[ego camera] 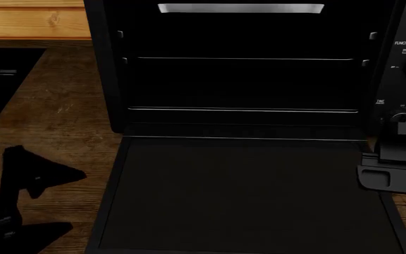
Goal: Close the toaster oven door.
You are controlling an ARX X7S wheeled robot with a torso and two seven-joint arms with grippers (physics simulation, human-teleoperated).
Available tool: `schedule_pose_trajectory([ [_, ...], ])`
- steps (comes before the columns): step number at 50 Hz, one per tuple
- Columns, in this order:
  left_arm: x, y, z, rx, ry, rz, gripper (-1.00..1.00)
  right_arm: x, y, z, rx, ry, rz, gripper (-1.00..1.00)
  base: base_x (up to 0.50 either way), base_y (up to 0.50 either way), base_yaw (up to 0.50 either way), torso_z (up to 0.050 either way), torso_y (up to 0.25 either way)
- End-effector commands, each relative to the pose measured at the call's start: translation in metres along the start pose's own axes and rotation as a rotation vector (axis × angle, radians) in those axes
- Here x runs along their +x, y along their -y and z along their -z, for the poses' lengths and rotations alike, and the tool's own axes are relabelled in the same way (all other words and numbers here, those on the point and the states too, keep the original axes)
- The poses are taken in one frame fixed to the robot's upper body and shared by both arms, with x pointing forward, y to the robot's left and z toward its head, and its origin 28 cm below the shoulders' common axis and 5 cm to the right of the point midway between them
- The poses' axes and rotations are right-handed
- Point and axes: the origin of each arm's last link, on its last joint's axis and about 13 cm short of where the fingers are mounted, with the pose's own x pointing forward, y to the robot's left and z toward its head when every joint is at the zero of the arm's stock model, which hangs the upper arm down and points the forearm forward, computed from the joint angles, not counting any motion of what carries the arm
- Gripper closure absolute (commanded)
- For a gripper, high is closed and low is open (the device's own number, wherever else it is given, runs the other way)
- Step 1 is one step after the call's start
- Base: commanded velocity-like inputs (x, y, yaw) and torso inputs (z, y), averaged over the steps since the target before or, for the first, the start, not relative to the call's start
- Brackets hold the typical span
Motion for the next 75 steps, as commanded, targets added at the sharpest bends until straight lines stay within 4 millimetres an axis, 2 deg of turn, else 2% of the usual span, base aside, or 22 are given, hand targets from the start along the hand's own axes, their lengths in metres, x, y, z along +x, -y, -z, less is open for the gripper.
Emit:
schedule_pose_trajectory([
  [1, 0.012, 0.001, 0.003, 0.004, 0.016, 0.008, -1.0, 0.0, 0.0, 0.0, -0.005, -0.003, 0.001, -1.0, 0.0, 0.0, 0.0, 0.0, 0.0],
  [11, 0.023, -0.006, 0.012, 0.014, 0.023, -0.002, -1.0, 0.002, 0.0, 0.001, -0.016, -0.009, 0.001, -1.0, 0.0, 0.0, 0.0, 0.0, 0.0],
  [26, 0.042, -0.019, 0.015, 0.042, 0.054, -0.004, -1.0, 0.0, 0.002, 0.004, -0.017, -0.015, 0.014, -1.0, 0.0, 0.0, 0.0, 0.0, 0.0],
  [47, 0.052, -0.015, 0.003, 0.08, 0.125, 0.046, -1.0, -0.002, 0.006, 0.001, -0.021, -0.009, 0.025, -1.0, 0.0, 0.0, 0.0, 0.0, 0.0],
  [58, 0.059, -0.017, -0.005, 0.103, 0.186, 0.009, -1.0, -0.004, 0.007, -0.002, -0.024, -0.006, 0.032, -1.0, 0.0, 0.0, 0.0, 0.0, 0.0],
  [66, 0.058, -0.019, -0.013, 0.102, 0.247, -0.086, -1.0, -0.005, 0.009, -0.002, -0.024, -0.004, 0.036, -1.0, 0.0, 0.0, 0.0, 0.0, 0.0],
  [75, 0.055, -0.021, -0.01, 0.105, 0.257, -0.183, -1.0, -0.005, 0.009, -0.003, -0.024, -0.002, 0.035, -1.0, 0.0, 0.0, 0.0, 0.0, 0.0],
])
